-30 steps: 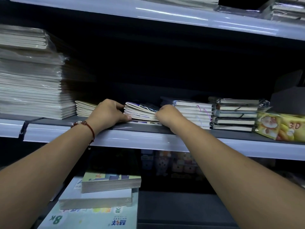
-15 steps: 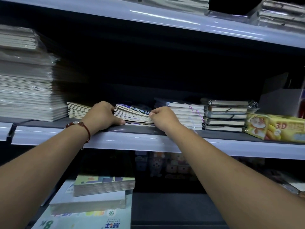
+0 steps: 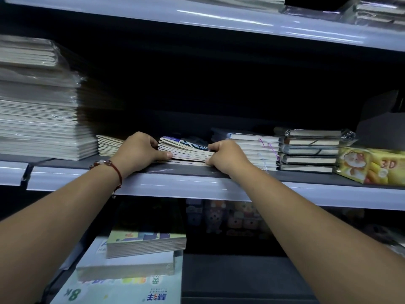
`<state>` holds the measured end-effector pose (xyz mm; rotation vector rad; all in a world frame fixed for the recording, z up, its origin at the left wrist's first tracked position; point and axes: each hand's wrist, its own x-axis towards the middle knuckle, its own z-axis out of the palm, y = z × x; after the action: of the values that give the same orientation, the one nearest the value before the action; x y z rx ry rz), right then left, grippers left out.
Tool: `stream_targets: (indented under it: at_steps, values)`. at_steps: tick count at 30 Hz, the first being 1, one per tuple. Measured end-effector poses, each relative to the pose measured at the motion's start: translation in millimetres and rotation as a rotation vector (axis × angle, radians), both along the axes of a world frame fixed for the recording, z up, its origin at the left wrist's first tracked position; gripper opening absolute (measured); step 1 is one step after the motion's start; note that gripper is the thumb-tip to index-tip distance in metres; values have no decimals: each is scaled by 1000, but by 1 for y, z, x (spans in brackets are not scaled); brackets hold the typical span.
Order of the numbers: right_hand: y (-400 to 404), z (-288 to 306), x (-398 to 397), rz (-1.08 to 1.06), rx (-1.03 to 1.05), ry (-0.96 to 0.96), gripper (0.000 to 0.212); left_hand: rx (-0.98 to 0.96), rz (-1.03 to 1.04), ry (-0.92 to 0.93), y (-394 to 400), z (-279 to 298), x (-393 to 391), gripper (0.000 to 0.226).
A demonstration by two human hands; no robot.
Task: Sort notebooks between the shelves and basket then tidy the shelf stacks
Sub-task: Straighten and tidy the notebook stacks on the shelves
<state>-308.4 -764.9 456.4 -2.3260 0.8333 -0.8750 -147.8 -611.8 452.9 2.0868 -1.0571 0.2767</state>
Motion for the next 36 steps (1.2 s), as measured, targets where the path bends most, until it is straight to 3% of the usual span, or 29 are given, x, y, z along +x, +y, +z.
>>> stream_targets:
  at_steps: [9, 13, 15, 17, 19, 22, 25, 29, 36]
  values:
    - [1, 0, -2, -8, -12, -17, 54, 30, -2, -4, 3, 2, -5, 48]
    - [1, -1, -3, 16, -13, -7, 60, 97, -4, 25, 2, 4, -6, 70]
    - [0, -1, -1, 3, -36, -8, 57, 104, 34, -9, 0, 5, -9, 42]
    - [0, 0, 1, -20, -47, -9, 54, 103, 57, -45, -2, 6, -10, 47]
    - [1, -1, 2, -46, -59, -2, 54, 87, 60, -20, -2, 6, -12, 38]
    - [3, -1, 3, -42, -45, 10, 59, 56, 24, 62, -3, 3, -8, 81]
    - [8, 5, 0, 8, 10, 91, 67, 11, -19, 90, -1, 1, -4, 88]
    - [13, 16, 0, 3, 116, 141, 46, 75, -76, 124, 0, 5, -3, 99]
    - [13, 7, -1, -85, 20, 62, 44, 72, 39, -6, -6, 4, -19, 58]
